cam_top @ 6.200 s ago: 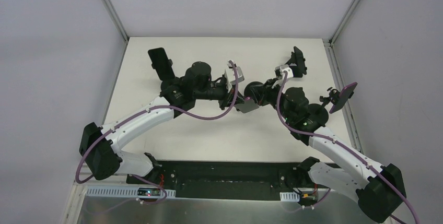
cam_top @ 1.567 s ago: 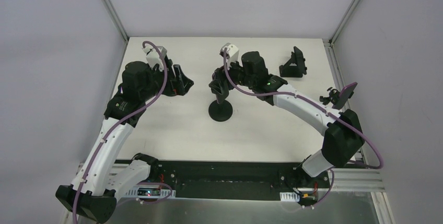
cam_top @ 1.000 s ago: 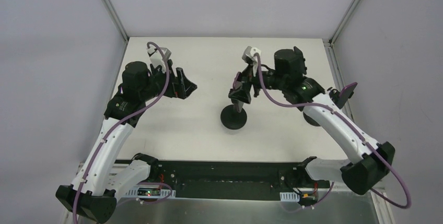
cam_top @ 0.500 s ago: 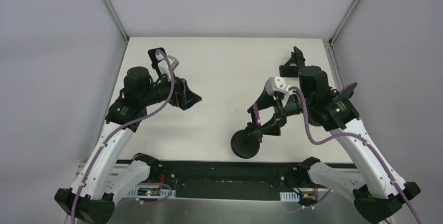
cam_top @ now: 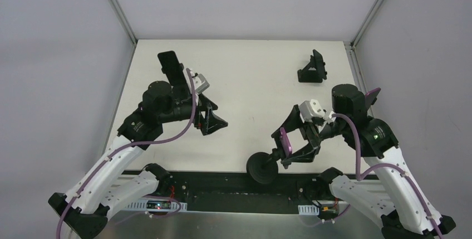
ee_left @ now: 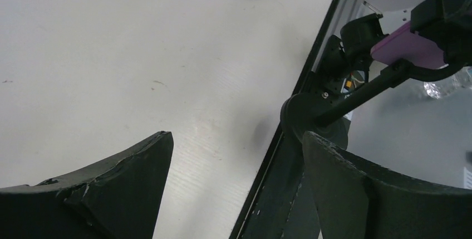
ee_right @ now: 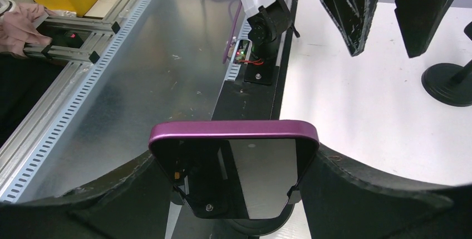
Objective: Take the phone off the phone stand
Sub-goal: Pick up the phone stand with the phone at the center of the board.
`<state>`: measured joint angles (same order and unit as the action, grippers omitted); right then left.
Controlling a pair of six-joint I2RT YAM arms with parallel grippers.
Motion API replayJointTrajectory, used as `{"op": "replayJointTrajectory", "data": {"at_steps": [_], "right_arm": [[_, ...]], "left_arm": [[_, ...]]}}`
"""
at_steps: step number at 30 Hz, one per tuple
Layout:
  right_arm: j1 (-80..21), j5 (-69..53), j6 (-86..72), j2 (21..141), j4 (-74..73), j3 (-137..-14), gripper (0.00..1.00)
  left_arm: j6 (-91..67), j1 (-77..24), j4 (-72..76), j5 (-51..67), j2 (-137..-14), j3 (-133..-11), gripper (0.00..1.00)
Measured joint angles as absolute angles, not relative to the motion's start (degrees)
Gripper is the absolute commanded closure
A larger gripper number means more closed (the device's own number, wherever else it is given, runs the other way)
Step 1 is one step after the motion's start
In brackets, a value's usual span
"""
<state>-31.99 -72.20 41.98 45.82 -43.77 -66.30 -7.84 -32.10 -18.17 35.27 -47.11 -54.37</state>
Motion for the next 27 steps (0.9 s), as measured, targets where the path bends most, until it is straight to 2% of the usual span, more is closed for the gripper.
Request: {"op": "replayJointTrajectory", "data": {"at_steps": [11,18,23,27], "right_arm": [[-31.2,-73.4,41.2,44.9,-43.8,-64.3,1.00],[-31.3,-66.9,41.3,42.8,-43.6,-62.9,1.00],[-31.4,-60.6,35.7,40.0,-35.1,-57.1,1.00],[-32.1,-58.5,30.9,43.5,-28.3,-55.5,1.00]], "left_arm": [[-7.8,-38.0,-6.5,41.8,-43.3,-46.7,0.12],[-7.9,-39.4,-4.1,42.0,-44.7,-46.3,0.11],[-5.0,-44.2,-2.9,39.8,-48.4,-46.4,0.06],[1.8,-50.1,-1.7,37.6,-51.1,-46.3,0.04]]}}
